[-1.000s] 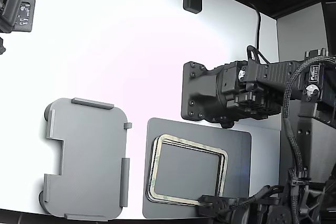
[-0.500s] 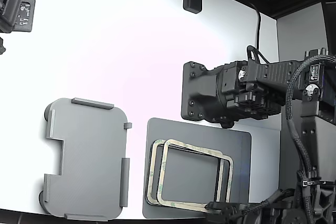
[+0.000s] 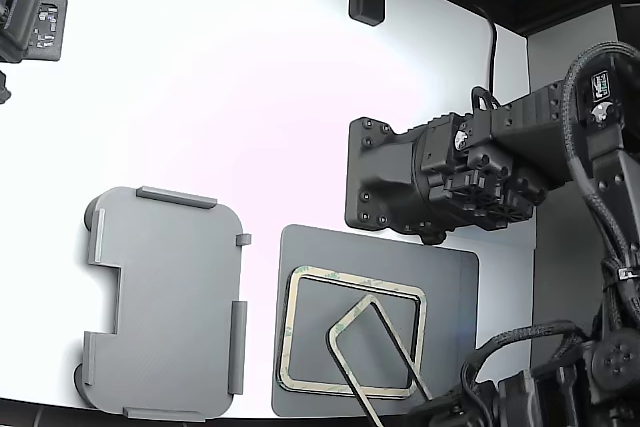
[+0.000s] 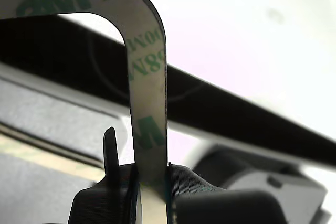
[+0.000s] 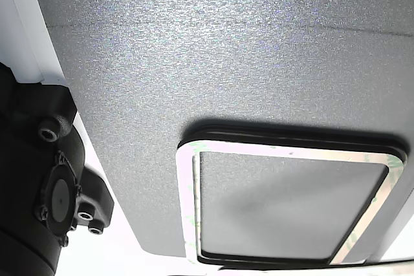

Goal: Grab top frame and put it into gray box.

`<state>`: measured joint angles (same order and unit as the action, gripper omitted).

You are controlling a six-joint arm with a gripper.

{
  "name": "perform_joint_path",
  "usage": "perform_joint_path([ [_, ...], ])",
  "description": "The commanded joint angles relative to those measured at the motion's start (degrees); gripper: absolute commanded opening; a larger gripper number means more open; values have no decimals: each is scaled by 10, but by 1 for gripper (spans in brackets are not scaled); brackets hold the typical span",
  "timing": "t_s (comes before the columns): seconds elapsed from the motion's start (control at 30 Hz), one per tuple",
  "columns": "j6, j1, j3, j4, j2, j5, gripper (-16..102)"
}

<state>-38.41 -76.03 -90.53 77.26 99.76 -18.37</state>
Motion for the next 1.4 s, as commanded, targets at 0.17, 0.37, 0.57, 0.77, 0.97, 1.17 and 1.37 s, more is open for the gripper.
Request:
perform_joint_path([
  [0.17, 579, 40, 48, 83, 42, -127, -11],
  [0.37, 684, 98, 98, 155, 30, -161, -11],
  [0.57, 896, 153, 66, 159, 57, -221, -13],
  [0.77, 993, 225, 89, 163, 50, -187, -13],
  [0.97, 1494, 293, 134, 176, 4, -127, -13],
  [1.17, 1455, 365, 138, 177, -47, -44, -13],
  [1.37, 1476, 409, 139, 177, -91, 11, -13],
])
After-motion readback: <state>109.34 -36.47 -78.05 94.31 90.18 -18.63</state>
